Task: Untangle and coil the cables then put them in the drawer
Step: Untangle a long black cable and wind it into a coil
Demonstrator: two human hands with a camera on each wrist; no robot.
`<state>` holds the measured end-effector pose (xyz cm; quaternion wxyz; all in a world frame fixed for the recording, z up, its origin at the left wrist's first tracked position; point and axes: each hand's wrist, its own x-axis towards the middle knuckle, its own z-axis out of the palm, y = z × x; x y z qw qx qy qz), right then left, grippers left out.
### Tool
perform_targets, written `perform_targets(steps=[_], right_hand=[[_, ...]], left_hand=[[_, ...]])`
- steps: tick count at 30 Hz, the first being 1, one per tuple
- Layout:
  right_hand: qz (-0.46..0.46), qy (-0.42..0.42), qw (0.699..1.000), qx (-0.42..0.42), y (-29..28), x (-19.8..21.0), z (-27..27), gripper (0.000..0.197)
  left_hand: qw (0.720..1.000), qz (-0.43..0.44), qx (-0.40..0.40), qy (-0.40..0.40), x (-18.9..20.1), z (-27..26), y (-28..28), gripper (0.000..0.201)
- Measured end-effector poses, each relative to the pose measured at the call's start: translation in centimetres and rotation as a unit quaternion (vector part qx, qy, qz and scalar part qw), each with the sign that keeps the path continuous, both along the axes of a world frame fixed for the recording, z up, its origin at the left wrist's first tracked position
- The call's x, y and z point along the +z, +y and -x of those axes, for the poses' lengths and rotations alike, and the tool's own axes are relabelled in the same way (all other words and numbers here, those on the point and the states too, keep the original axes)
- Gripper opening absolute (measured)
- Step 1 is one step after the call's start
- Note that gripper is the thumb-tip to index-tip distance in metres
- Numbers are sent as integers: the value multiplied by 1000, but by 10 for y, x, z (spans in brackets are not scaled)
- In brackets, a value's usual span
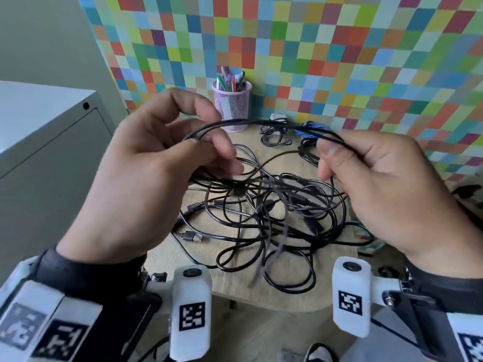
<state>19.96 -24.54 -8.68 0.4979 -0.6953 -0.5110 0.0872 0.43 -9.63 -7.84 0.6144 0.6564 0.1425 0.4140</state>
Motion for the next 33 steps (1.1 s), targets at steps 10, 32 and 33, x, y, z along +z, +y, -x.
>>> perform_targets(steps=[10,32,33], right_hand=[[-23,30,999,-24,-5,0,-11,33],[-170,294,938,-72,-7,-6,-49,39],[-163,285,941,-79,-7,-7,-50,40]], left_hand=[[975,-151,111,120,-3,8,13,3],[883,-222,356,212,0,30,54,40],[879,-221,366,211,1,32,57,40]])
